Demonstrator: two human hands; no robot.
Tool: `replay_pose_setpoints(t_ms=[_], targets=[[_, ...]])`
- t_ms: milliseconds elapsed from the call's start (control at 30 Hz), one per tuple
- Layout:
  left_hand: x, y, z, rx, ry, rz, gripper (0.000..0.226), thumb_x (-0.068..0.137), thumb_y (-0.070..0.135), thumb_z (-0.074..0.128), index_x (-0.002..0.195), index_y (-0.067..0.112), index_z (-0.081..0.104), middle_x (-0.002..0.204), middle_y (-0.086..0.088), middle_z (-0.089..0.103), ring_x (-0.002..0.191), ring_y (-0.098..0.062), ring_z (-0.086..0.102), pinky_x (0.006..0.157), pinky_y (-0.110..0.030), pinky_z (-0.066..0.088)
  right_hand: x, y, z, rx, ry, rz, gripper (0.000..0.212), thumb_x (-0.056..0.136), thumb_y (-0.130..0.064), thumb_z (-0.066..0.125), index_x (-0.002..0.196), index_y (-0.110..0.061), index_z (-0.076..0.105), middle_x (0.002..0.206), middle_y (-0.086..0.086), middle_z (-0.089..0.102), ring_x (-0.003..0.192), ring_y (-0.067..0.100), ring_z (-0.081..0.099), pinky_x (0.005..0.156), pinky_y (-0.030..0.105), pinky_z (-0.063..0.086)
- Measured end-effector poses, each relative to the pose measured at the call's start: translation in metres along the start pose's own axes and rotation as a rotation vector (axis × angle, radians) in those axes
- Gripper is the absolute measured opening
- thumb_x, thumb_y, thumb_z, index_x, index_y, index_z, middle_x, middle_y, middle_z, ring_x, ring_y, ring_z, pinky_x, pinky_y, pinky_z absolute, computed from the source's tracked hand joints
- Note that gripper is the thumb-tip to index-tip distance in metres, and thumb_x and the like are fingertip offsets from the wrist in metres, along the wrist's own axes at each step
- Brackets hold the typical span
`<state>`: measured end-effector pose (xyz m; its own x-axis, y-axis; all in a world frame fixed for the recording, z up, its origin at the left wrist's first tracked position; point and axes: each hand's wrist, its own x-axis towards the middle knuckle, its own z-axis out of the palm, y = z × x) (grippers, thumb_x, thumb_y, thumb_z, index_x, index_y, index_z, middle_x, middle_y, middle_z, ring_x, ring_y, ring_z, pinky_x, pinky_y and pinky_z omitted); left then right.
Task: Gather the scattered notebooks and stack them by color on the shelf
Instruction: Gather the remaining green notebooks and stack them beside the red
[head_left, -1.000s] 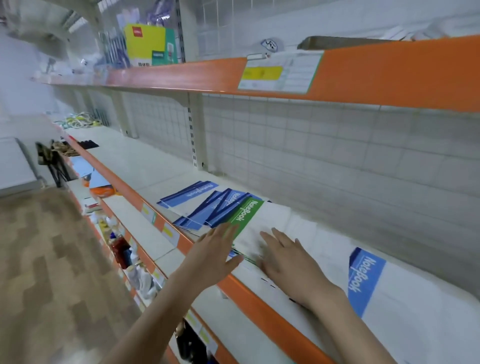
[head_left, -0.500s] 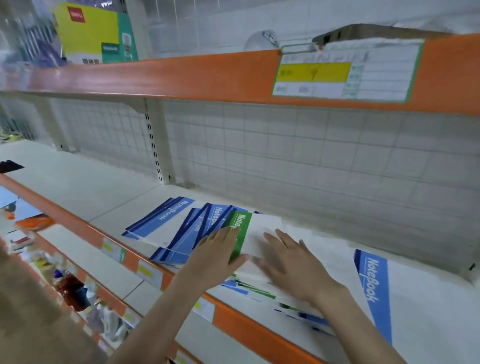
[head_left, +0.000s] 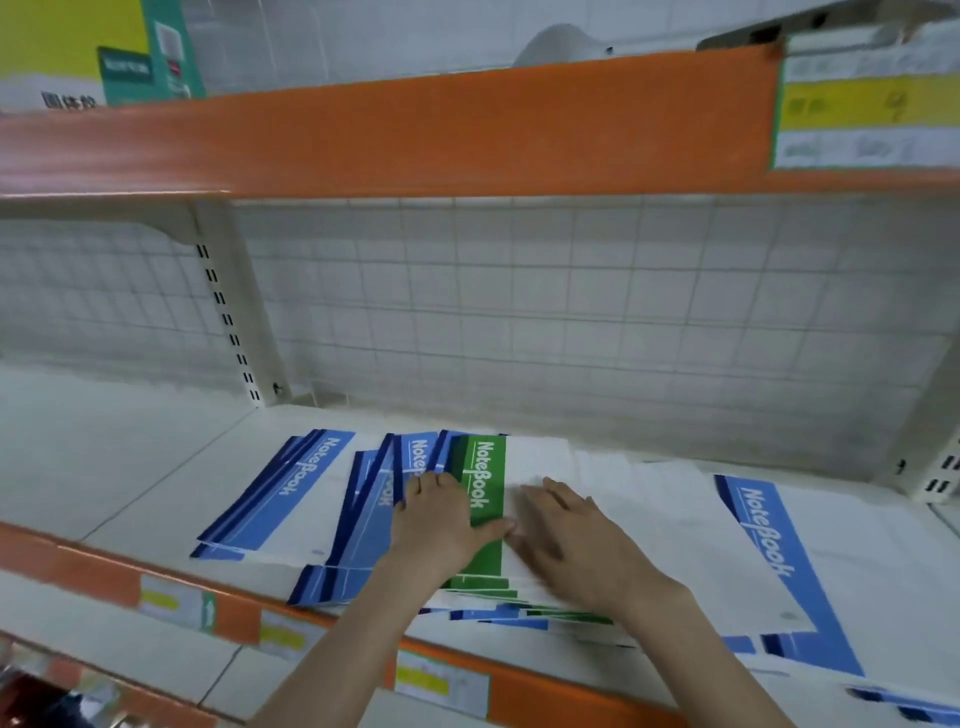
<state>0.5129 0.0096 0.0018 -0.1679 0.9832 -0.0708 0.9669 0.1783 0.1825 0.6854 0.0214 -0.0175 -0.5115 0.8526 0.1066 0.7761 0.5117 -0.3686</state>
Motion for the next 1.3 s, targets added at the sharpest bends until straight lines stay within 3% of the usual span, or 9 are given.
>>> replay_pose_setpoints(t_ms=[200,633,767,900,967,1033,1100,1167,1300], targets=[[0.009,-0.004,-0.003,0.005,-0.009,-0.024,0.108,0.069,0.081,0.05,0.139,0.001,0.032,0.148,-0.019,0.027,0.139,-0.038,0.02,0.111,-0.05,0.025,0.0,-0.007,0.005,-0.016,0.053,0.052,0.061,0.095,-0.056,0.034,0.145,-0.022,0.031,0.152,0.001,0.03,0.137,0.018,0.031,0.113,0.03,0.021],[0.01,-0.008,-0.004,-0.05,0.061,-0.002,0.103,0.066,0.077,0.059,0.133,0.002,0.037,0.136,-0.015,0.041,0.13,-0.034,0.036,0.105,-0.044,0.036,0.0,-0.017,-0.001,-0.021,0.023,0.122,0.05,0.097,-0.043,0.043,0.141,-0.019,0.036,0.149,-0.001,0.033,0.138,0.015,0.03,0.117,0.035,0.012],[0.007,-0.005,-0.005,-0.388,0.113,0.063,0.056,0.082,0.048,0.066,0.11,0.01,0.036,0.098,-0.002,0.054,0.088,-0.02,0.058,0.068,-0.031,0.049,-0.002,-0.023,-0.001,0.0,-0.006,0.082,0.063,0.092,-0.056,0.043,0.145,-0.024,0.029,0.152,-0.003,0.028,0.14,0.015,0.029,0.118,0.041,0.01],[0.009,-0.001,-0.013,-0.77,0.048,0.068,0.023,0.094,0.018,0.053,0.113,0.01,0.042,0.098,-0.005,0.058,0.076,-0.01,0.056,0.052,-0.02,0.041,-0.004,-0.03,0.001,0.015,-0.045,0.063,0.099,0.078,-0.073,0.049,0.152,-0.025,0.006,0.159,-0.001,0.011,0.145,0.015,0.013,0.118,0.045,0.008],[0.004,0.001,-0.022,-1.071,-0.108,0.028,0.017,0.095,0.014,0.051,0.112,0.015,0.047,0.099,-0.005,0.059,0.081,-0.014,0.06,0.05,-0.023,0.048,-0.003,-0.034,0.002,0.091,0.059,0.052,0.09,0.083,-0.061,0.055,0.151,-0.024,0.009,0.156,-0.001,0.021,0.141,0.018,0.026,0.117,0.044,0.02],[-0.001,0.002,-0.028,-1.226,-0.178,0.026,0.012,0.098,0.017,0.046,0.108,0.018,0.052,0.095,-0.005,0.06,0.078,-0.016,0.062,0.051,-0.026,0.053,-0.002,-0.036,0.001,0.186,0.17,0.034,0.07,0.091,-0.033,0.053,0.15,-0.025,0.016,0.149,-0.001,0.032,0.129,0.021,0.042,0.108,0.041,0.037],[-0.003,-0.002,-0.026,-1.05,-0.024,0.102,0.018,0.101,0.024,0.041,0.102,0.017,0.057,0.089,-0.005,0.061,0.074,-0.016,0.062,0.063,-0.032,0.056,-0.003,-0.035,-0.001,0.218,0.222,0.039,0.062,0.093,-0.011,0.044,0.149,-0.024,0.021,0.148,-0.001,0.035,0.124,0.023,0.047,0.102,0.034,0.043],[-0.001,-0.01,-0.02,-0.676,0.179,0.174,0.023,0.099,0.029,0.046,0.099,0.012,0.061,0.091,-0.007,0.065,0.079,-0.019,0.064,0.071,-0.033,0.054,-0.004,-0.032,-0.001,0.26,0.226,0.052,0.062,0.094,-0.004,0.04,0.149,-0.025,0.022,0.15,-0.003,0.034,0.129,0.021,0.043,0.105,0.031,0.038],[0.001,-0.02,-0.004,-0.323,0.072,0.16,0.041,0.08,0.051,0.067,0.1,0.016,0.058,0.104,-0.005,0.057,0.097,-0.019,0.057,0.077,-0.03,0.051,-0.007,-0.03,0.005,0.223,0.186,0.05,0.068,0.091,-0.002,0.04,0.151,-0.026,0.018,0.155,-0.002,0.025,0.136,0.021,0.033,0.111,0.028,0.028]])
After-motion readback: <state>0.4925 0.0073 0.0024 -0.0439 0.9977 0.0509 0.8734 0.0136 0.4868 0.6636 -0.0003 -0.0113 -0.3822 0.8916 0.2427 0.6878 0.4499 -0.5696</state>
